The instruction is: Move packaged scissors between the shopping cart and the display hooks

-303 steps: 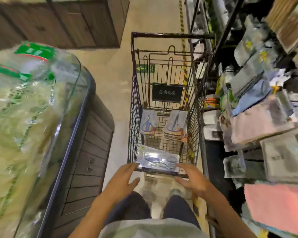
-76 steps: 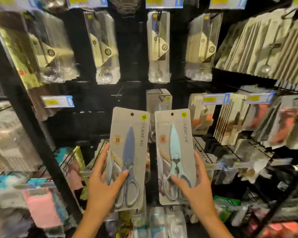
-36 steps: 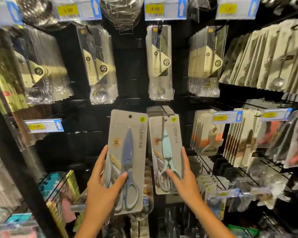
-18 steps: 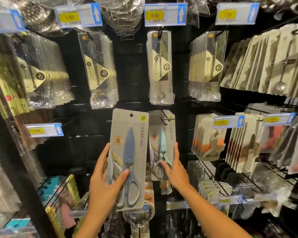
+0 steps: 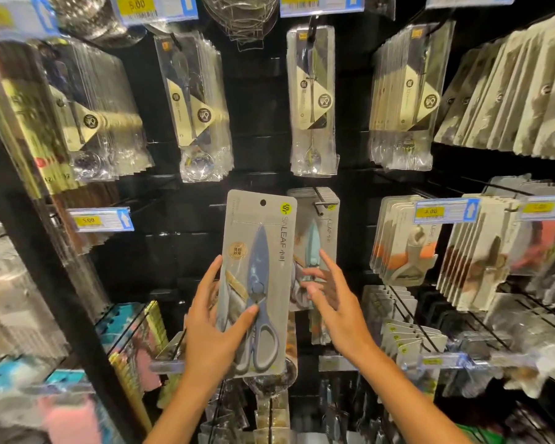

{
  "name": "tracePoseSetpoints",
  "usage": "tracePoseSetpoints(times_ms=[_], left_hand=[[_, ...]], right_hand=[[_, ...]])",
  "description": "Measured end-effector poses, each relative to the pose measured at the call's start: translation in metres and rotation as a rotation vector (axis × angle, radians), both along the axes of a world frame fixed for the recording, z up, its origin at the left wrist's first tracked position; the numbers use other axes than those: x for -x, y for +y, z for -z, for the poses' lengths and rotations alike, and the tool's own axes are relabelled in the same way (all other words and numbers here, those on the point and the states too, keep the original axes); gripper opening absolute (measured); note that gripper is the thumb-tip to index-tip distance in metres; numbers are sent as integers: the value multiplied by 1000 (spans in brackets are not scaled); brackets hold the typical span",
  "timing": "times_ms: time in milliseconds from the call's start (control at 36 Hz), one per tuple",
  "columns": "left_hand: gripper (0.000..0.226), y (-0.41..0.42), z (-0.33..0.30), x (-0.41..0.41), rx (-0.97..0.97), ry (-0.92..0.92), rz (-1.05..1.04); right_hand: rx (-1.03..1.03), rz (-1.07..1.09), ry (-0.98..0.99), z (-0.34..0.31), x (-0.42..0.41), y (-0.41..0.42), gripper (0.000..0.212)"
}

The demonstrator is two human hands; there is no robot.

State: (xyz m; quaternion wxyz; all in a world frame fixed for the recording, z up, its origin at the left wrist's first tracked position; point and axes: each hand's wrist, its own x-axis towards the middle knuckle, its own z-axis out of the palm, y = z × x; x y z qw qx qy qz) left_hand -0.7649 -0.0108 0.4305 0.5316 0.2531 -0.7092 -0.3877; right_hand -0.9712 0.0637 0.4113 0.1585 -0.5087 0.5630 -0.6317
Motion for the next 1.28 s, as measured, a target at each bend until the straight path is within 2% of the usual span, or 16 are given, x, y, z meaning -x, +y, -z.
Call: tracePoseSetpoints(times_ms=[139,306,528,917,1278], left_hand=[[89,10,6,8,-33,13,32],[89,18,12,14,-80,18,118],[102,11,24,26,-135,-180,358],[106,0,20,63,-136,-272,414],[106,3,26,67,-224,-186,442]], right_hand=[[33,-127,-44,-17,-14,12,71],[20,-71,-64,-6,-9,20,70],[-9,63,-65,3,7,39,62],[-21,190,-48,2,33,46,57],[-11,170,-2,0,37,44,56]])
